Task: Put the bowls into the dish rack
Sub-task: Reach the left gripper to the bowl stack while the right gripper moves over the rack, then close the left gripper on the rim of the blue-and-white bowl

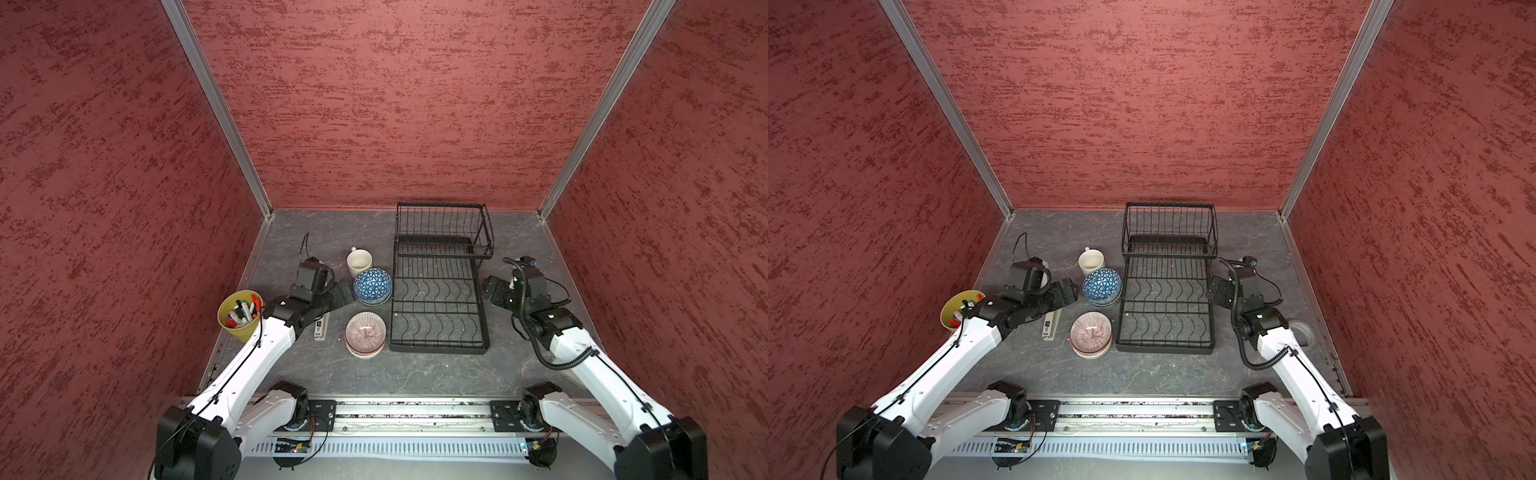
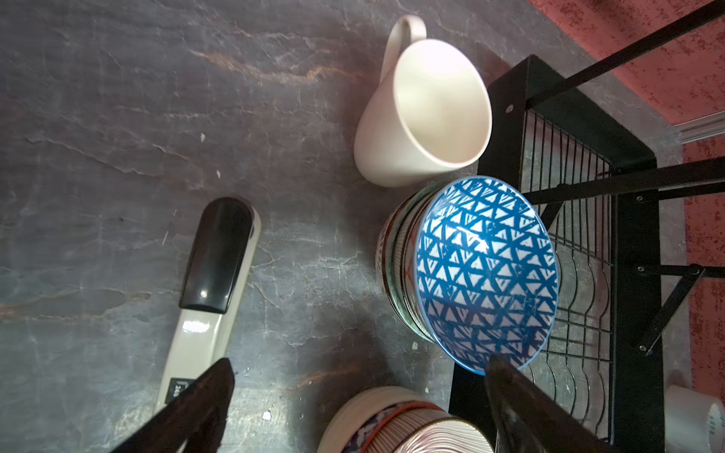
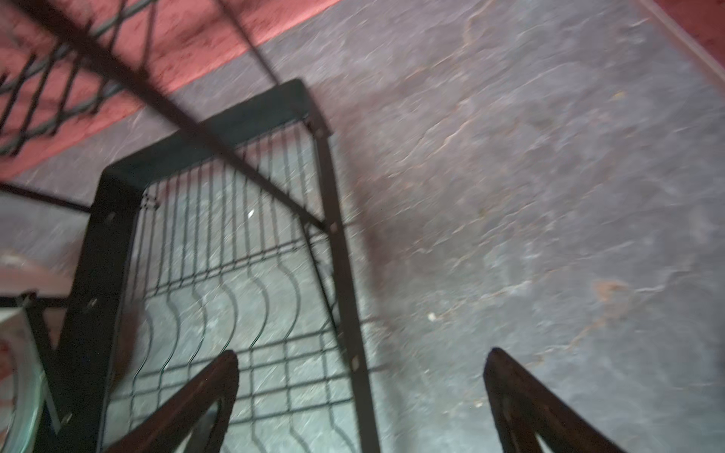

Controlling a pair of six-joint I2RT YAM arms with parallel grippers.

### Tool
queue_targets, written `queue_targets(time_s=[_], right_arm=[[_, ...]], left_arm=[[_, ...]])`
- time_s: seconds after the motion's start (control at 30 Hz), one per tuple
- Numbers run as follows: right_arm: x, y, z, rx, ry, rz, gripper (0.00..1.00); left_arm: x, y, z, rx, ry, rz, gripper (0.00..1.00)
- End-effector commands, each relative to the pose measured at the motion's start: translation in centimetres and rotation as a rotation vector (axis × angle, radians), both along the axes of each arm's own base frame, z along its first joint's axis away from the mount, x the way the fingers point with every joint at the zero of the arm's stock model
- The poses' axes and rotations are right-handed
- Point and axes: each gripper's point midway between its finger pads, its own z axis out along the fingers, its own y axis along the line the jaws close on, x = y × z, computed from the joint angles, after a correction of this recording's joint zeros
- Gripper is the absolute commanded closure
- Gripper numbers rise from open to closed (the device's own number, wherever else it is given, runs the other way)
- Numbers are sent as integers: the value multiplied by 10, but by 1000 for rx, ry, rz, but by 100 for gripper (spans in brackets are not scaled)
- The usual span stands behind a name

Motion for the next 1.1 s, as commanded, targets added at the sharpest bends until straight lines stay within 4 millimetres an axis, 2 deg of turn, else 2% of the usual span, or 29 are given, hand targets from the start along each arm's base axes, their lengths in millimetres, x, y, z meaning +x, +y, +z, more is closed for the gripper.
queue_targets(time_s=[0.0,0.23,0.47,0.63,0.73,0.93,1.07], right_arm=[[-7,9,1,4,14,-19,1],[-18,41,0,10,19,57,2],[-19,72,-3,-24,22,124,3],[-18,89,-12,-53,36,156,7],[-17,93,-16,-63,42,161,9],[-15,97,-14,-61,31,174,10],[-14,99,-12,-56,20,176,11]], left_arm=[[-1,-8,1,-40,45,7,1],[7,-16,-11,-26,114,-6,12],[20,-23,-18,14,179,-28,23],[31,-31,-19,63,199,-56,38],[36,-34,-21,101,212,-65,43],[42,-40,-30,136,238,-78,63],[45,-46,-35,152,255,-95,67]])
